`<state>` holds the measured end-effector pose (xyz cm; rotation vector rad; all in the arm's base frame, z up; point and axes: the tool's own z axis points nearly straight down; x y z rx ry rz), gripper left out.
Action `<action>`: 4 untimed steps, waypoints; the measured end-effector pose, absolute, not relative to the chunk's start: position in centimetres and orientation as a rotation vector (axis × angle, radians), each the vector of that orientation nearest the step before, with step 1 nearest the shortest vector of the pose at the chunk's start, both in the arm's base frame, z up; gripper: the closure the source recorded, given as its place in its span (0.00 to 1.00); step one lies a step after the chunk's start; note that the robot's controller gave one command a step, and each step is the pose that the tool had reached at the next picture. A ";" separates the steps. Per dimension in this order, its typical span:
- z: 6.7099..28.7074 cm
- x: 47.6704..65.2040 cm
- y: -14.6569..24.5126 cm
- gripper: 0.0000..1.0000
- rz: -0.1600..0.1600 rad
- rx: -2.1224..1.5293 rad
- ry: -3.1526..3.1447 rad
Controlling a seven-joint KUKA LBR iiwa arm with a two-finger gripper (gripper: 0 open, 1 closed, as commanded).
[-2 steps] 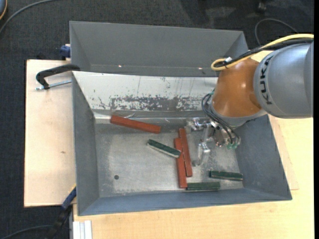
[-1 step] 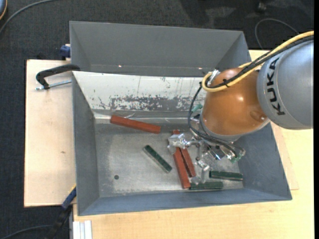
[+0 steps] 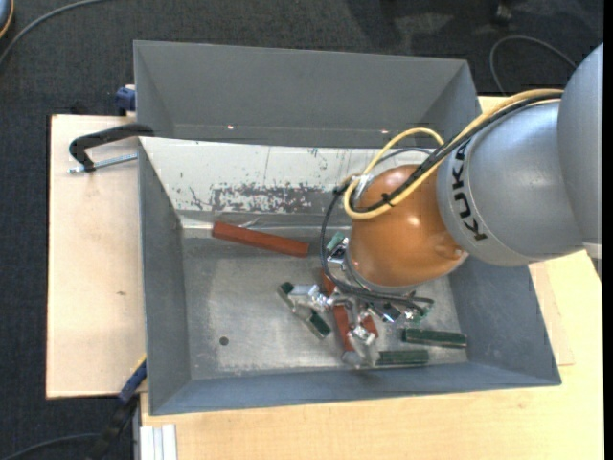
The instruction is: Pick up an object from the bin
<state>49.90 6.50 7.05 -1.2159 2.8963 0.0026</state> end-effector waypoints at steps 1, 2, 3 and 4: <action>7.1 50.0 5.9 0.00 0.000 -1.680 2.646; 7.4 56.1 6.6 0.00 -0.001 -2.091 2.338; 7.3 57.9 2.7 0.00 -0.004 -2.536 1.844; 7.1 60.3 3.8 0.00 -0.001 -2.825 1.362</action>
Offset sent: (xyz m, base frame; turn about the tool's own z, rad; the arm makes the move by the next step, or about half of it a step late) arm -0.0003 -0.0074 -0.0005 -0.3385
